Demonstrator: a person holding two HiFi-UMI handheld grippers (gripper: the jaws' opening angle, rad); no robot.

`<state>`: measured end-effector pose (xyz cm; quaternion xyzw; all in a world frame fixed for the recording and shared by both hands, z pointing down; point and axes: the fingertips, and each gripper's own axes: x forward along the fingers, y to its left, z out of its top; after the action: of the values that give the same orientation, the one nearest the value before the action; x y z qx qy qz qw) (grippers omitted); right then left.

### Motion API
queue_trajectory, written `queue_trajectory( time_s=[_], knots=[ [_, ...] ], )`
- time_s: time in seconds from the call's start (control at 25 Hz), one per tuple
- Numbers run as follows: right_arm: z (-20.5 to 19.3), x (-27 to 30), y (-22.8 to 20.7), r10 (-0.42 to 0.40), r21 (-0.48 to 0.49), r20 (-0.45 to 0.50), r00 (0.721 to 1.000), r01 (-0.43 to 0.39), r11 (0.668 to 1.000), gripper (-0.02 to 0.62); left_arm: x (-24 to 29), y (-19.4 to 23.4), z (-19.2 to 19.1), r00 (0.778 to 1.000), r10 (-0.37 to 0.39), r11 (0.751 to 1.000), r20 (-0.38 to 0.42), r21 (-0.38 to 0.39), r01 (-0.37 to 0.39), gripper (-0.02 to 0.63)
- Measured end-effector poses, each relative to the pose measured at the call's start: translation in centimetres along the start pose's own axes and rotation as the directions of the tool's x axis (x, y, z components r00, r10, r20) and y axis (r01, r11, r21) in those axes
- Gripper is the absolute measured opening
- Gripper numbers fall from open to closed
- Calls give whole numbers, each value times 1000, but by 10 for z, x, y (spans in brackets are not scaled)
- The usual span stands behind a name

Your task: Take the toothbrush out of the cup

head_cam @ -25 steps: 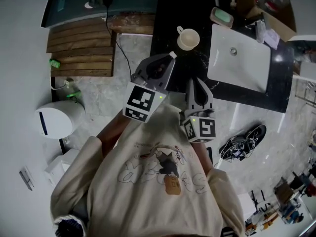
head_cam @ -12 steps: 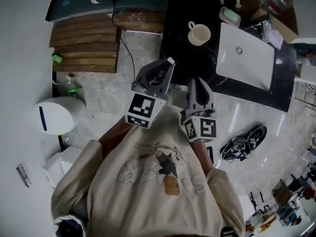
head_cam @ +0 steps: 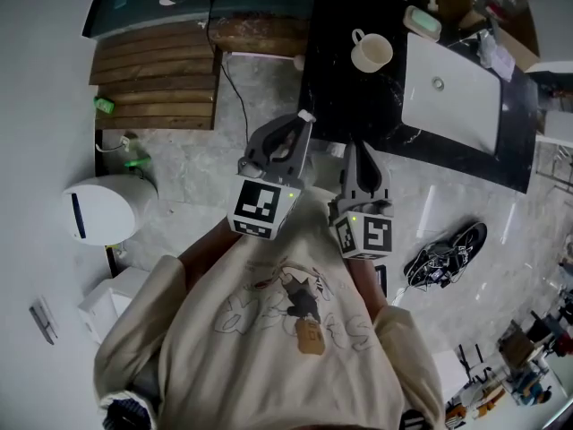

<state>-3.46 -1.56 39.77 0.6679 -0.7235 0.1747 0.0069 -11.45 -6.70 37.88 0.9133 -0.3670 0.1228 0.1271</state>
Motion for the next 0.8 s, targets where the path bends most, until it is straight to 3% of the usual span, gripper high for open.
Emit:
queue_trajectory(
  time_s=[0.4, 0.8],
  knots=[
    [-1, -12, 16, -1, -14, 22, 1000, 1, 1000, 23, -34, -11, -9, 999, 14, 1000, 48, -26, -13, 29],
    [1, -28, 11, 2, -40, 36, 999, -1, 999, 23, -26, -18, -9, 999, 14, 1000, 43, -8, -13, 29]
  ],
)
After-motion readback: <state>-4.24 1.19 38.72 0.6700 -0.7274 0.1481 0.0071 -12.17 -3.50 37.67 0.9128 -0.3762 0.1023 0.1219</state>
